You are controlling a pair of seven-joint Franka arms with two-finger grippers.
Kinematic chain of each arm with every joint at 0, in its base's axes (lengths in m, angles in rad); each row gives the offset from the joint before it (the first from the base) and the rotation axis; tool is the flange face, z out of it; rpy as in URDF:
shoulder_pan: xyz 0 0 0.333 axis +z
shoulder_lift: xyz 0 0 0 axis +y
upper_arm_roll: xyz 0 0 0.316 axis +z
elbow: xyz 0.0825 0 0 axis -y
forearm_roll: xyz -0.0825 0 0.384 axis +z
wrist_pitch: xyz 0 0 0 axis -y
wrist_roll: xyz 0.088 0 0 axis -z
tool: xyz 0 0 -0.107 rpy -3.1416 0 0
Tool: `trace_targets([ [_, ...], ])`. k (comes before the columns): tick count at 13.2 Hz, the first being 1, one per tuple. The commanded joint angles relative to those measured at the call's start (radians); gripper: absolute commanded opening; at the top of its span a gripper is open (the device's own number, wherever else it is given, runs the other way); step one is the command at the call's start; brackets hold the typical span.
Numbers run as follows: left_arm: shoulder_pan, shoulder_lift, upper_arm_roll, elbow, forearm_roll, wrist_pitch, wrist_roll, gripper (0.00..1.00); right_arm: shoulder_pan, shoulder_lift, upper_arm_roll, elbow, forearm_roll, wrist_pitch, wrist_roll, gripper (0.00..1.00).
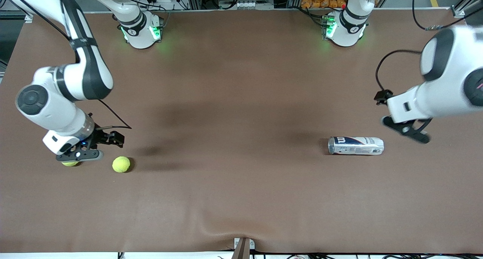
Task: Insert tennis ball vertically with right arm
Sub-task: 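Reach the right gripper to a tennis ball while the left gripper reaches the can, then grasp the tennis ball with the right gripper while the left gripper grasps the can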
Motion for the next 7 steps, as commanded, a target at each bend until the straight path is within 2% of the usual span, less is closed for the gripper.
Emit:
trace_targets([
  [1, -0.038, 0.090, -0.008, 0.017, 0.090, 0.092, 0.232, 1.00, -0.019, 0.029, 0.009, -0.066, -0.019, 0.113, -0.008, 1.00],
  [3, -0.056, 0.157, -0.004, 0.016, 0.110, 0.157, 0.350, 1.00, -0.034, 0.089, 0.006, -0.066, -0.079, 0.207, -0.010, 1.00],
  [5, -0.072, 0.223, -0.015, 0.014, 0.260, 0.234, 0.426, 1.00, -0.067, 0.141, 0.006, -0.069, -0.128, 0.290, -0.010, 1.00],
  [7, -0.081, 0.265, -0.021, 0.011, 0.312, 0.278, 0.463, 1.00, -0.076, 0.184, 0.006, -0.068, -0.136, 0.345, -0.007, 1.00],
])
